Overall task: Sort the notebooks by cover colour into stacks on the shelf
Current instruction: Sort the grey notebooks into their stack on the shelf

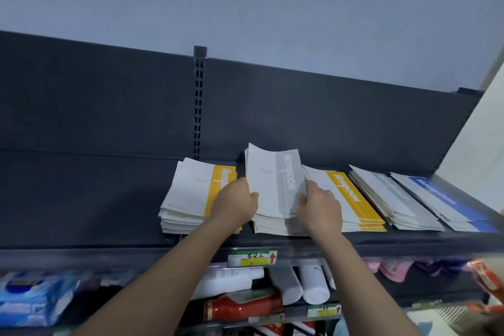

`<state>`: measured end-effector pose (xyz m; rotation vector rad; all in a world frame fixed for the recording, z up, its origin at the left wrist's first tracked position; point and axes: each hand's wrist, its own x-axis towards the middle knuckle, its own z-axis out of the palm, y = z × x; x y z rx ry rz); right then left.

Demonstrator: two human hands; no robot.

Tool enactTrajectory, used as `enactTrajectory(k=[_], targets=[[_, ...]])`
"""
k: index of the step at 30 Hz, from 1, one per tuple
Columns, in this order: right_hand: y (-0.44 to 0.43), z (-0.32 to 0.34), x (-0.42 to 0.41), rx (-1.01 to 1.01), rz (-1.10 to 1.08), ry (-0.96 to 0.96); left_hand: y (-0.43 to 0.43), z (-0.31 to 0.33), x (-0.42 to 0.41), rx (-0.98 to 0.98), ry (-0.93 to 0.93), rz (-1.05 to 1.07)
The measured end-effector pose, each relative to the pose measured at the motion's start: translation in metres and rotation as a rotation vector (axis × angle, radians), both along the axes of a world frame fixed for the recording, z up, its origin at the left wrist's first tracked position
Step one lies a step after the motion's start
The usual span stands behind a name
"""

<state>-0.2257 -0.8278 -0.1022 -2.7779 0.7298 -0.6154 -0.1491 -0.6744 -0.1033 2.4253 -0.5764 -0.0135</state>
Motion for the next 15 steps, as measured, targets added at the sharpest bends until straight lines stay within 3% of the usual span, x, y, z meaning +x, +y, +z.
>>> enactTrajectory(k=[8,15], targets=[[-0.024,-0.011,0.008,-0.250,0.041,0.313,-0.021,-0.003,-0.002,0.177,0.009,0.085],[-0.032,-0.010,0.013,-0.268,0.096,0.333,-0.025,-0.002,-0.007,0.263,-0.008,0.119]])
